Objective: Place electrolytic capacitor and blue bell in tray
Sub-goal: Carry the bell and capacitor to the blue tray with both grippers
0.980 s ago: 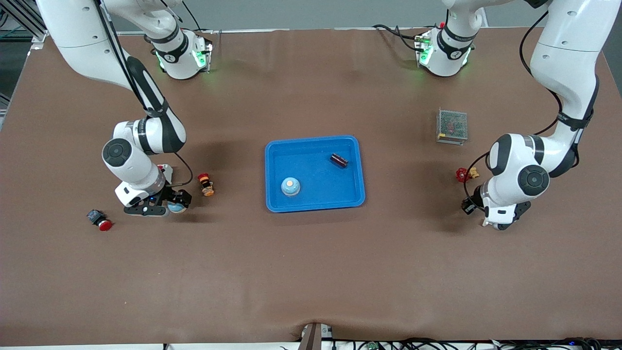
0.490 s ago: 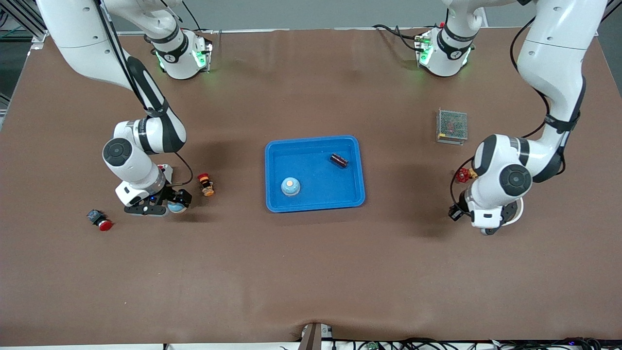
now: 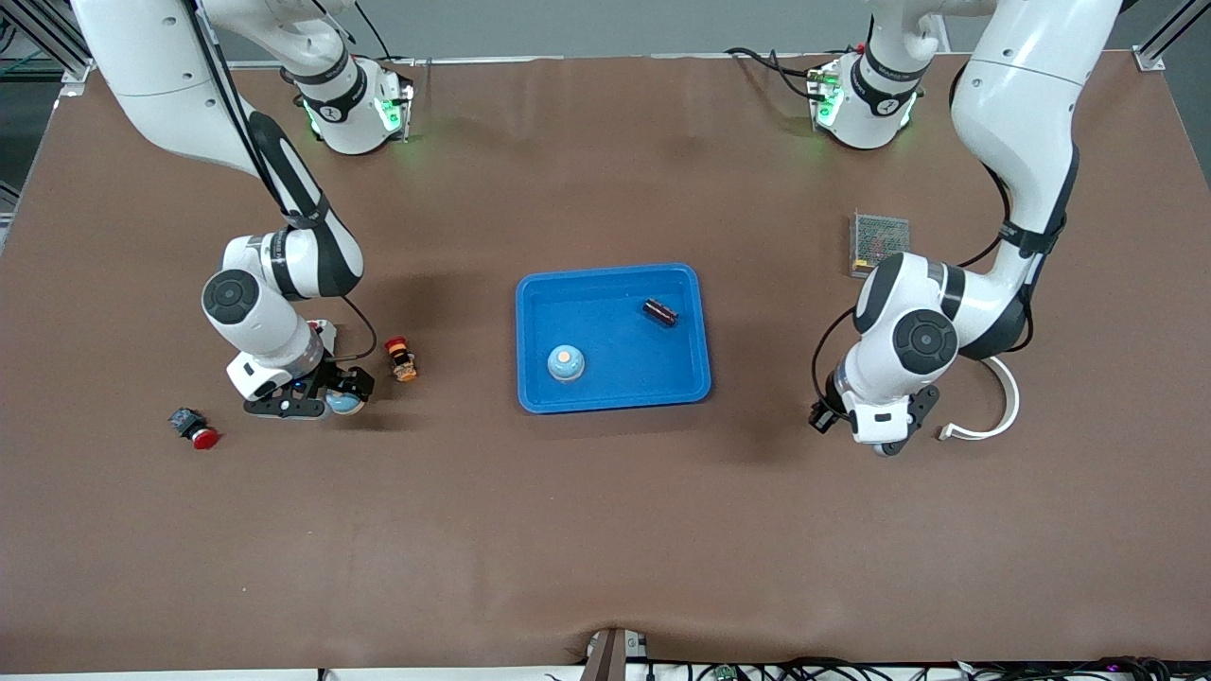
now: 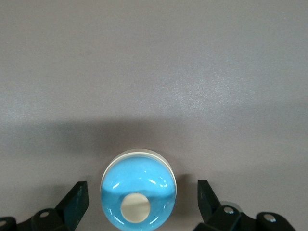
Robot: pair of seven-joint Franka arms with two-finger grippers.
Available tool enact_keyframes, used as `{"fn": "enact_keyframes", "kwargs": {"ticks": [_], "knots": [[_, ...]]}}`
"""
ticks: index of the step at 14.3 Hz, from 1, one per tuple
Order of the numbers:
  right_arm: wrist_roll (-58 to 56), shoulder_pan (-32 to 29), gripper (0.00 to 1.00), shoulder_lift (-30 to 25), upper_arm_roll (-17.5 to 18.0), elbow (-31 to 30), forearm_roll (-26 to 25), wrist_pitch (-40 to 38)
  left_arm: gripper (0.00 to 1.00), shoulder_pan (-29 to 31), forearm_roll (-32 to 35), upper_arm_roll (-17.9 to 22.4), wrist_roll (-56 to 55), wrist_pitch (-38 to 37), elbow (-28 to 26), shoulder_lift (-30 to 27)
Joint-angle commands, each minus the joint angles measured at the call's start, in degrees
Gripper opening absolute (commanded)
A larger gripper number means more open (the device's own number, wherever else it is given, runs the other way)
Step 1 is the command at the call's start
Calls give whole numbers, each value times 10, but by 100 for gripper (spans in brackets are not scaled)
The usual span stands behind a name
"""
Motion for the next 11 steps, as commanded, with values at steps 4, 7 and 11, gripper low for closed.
{"fn": "enact_keyframes", "kwargs": {"ticks": [4, 7, 11], "knots": [[21, -10, 3, -6, 7, -7, -3, -3, 0, -51, -47, -7, -47, -31, 31, -2], [71, -8, 0, -7, 8, -5, -3, -3, 0, -72, -43, -7, -79, -30, 34, -3], [164, -2, 0, -28, 14, 58, 2, -156, 0, -107, -40, -5, -142, -30, 34, -3]]}}
